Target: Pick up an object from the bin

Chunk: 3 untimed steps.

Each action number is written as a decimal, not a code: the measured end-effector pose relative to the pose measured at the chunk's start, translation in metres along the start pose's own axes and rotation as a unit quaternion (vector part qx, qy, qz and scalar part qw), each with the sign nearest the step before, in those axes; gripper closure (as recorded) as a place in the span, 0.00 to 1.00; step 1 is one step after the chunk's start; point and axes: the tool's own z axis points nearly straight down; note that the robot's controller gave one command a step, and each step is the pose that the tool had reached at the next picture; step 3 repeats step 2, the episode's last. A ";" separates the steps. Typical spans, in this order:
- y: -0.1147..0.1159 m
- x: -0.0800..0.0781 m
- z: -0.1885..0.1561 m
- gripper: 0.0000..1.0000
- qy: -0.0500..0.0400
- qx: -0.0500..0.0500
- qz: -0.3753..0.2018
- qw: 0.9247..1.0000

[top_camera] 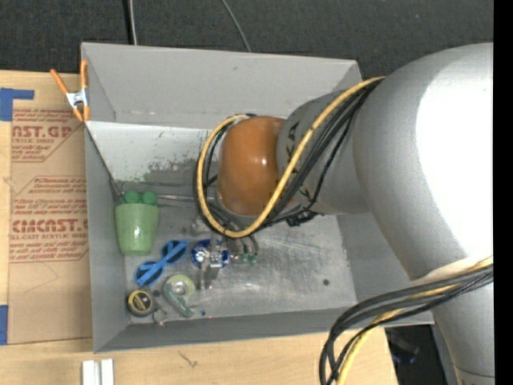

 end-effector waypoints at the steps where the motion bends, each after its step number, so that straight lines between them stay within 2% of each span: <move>1: 0.001 -0.002 -0.002 1.00 -0.003 -0.001 0.000 1.000; 2: 0.002 -0.004 -0.102 1.00 -0.004 -0.001 0.000 1.000; 3: 0.002 -0.004 -0.102 1.00 -0.004 -0.001 0.000 1.000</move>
Offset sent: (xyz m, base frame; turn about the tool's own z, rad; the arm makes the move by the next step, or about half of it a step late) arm 0.0000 0.0000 0.0000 0.0000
